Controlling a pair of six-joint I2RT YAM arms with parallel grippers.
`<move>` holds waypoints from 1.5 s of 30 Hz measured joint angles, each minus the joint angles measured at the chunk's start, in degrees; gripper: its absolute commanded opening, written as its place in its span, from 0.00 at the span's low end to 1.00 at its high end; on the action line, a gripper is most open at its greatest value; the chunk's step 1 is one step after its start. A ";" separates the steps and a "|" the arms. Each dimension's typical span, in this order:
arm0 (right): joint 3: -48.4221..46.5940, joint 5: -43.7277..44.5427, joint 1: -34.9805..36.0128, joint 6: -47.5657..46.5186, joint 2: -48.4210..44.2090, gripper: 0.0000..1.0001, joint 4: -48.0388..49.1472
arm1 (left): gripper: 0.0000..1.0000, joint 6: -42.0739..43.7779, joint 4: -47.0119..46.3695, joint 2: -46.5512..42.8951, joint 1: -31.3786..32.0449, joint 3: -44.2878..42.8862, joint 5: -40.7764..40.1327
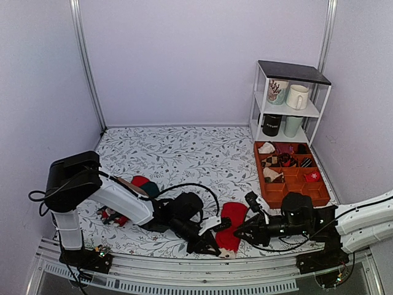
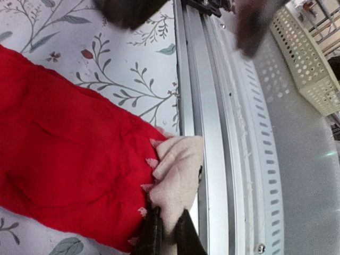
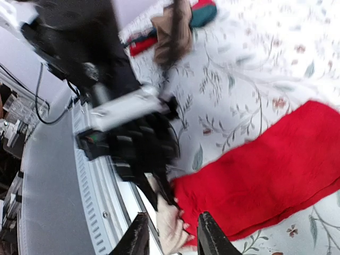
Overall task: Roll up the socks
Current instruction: Roll a pair of socks at the center of the board.
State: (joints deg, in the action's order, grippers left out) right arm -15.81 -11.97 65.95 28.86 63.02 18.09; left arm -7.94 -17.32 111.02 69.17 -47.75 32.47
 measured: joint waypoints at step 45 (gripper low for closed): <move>-7.52 37.57 27.87 -17.49 23.78 0.08 1.16 | 0.00 -1.09 5.01 7.98 -5.11 -6.84 17.09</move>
State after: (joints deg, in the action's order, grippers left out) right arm -23.33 25.61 93.82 11.38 86.80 19.25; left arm -9.04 -12.32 119.00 64.05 -54.59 49.56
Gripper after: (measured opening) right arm 0.129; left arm 0.036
